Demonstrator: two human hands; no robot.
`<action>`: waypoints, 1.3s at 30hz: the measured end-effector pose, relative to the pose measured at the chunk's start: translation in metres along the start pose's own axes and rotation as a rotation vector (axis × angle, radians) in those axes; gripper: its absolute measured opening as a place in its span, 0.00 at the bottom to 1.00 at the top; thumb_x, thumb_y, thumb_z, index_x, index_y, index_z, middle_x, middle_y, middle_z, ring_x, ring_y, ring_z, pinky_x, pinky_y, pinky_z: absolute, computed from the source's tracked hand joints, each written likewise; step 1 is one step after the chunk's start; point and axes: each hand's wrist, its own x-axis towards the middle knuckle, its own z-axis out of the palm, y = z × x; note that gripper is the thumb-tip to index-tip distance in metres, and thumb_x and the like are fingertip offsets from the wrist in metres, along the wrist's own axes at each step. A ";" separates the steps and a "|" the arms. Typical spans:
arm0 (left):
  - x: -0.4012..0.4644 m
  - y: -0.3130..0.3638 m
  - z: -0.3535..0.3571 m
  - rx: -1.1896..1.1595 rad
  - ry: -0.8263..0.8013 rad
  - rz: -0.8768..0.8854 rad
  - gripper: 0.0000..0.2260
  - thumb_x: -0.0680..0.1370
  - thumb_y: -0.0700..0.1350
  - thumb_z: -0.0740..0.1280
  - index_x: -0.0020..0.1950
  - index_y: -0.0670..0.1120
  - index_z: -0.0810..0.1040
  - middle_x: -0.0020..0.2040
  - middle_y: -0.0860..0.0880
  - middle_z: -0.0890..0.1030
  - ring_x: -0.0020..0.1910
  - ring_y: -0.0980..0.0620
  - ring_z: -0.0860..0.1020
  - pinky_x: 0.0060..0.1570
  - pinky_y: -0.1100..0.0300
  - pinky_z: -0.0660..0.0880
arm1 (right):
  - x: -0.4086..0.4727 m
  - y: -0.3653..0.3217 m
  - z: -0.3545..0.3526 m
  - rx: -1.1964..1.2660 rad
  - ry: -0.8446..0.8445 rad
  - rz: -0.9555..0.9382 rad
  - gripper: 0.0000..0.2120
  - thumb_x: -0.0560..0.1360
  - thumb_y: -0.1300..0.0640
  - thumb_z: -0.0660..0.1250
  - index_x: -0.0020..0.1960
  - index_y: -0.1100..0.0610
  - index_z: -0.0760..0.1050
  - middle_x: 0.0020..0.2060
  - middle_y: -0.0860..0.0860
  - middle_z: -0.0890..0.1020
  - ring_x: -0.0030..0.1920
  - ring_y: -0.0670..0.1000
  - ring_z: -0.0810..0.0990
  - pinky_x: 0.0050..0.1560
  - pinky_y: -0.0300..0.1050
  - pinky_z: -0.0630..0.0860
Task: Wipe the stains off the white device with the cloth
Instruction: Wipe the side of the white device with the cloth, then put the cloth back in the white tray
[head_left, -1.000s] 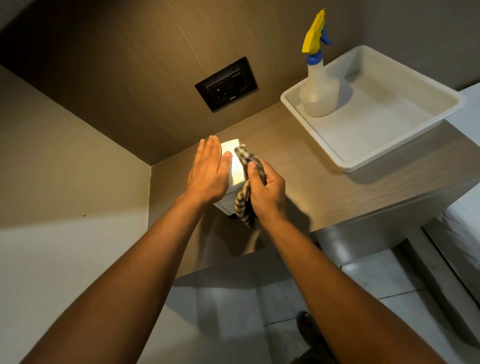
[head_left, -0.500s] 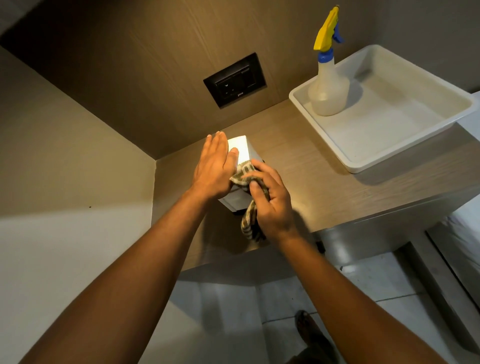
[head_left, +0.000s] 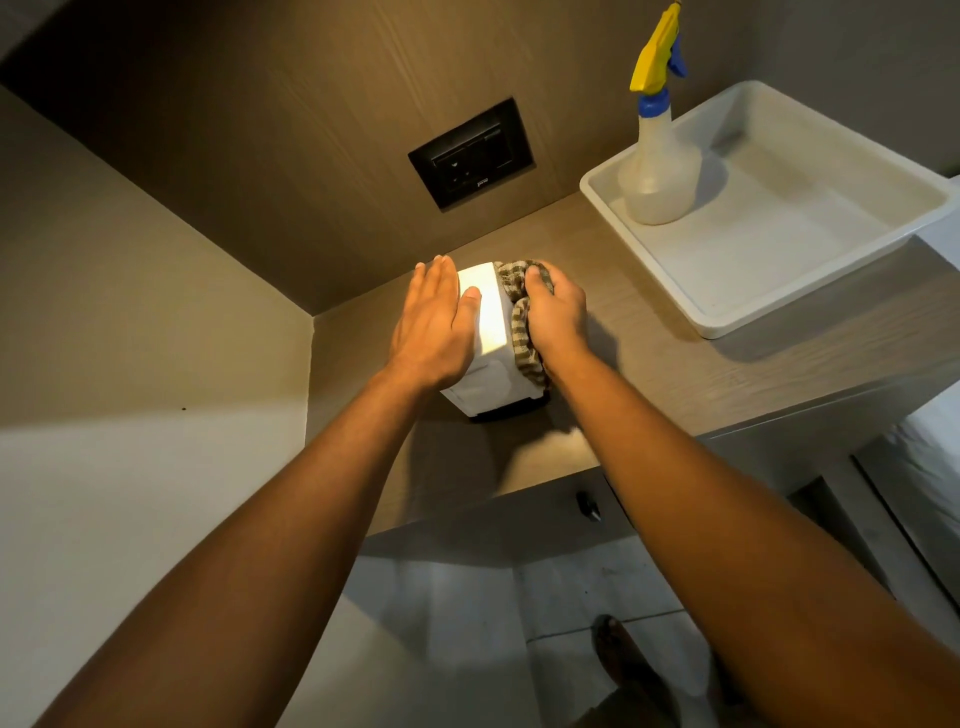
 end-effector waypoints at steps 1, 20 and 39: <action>0.000 0.000 0.001 0.004 0.002 -0.003 0.30 0.85 0.58 0.45 0.83 0.45 0.48 0.85 0.48 0.48 0.83 0.50 0.44 0.74 0.57 0.41 | 0.005 0.000 -0.001 -0.004 -0.002 0.030 0.15 0.81 0.51 0.59 0.64 0.55 0.76 0.54 0.53 0.81 0.52 0.51 0.80 0.40 0.37 0.75; 0.003 0.009 -0.021 0.076 -0.120 -0.017 0.30 0.86 0.58 0.47 0.83 0.43 0.44 0.84 0.44 0.43 0.82 0.43 0.39 0.77 0.42 0.38 | -0.039 -0.068 -0.069 0.262 -0.083 0.102 0.11 0.81 0.52 0.60 0.57 0.56 0.78 0.49 0.54 0.84 0.50 0.52 0.83 0.49 0.46 0.80; -0.018 0.150 0.133 -0.102 -0.201 0.073 0.33 0.85 0.56 0.50 0.83 0.39 0.44 0.84 0.39 0.43 0.82 0.41 0.39 0.79 0.45 0.39 | 0.116 -0.070 -0.179 -1.174 0.260 -0.116 0.12 0.80 0.55 0.59 0.56 0.60 0.77 0.56 0.60 0.81 0.54 0.61 0.79 0.54 0.51 0.74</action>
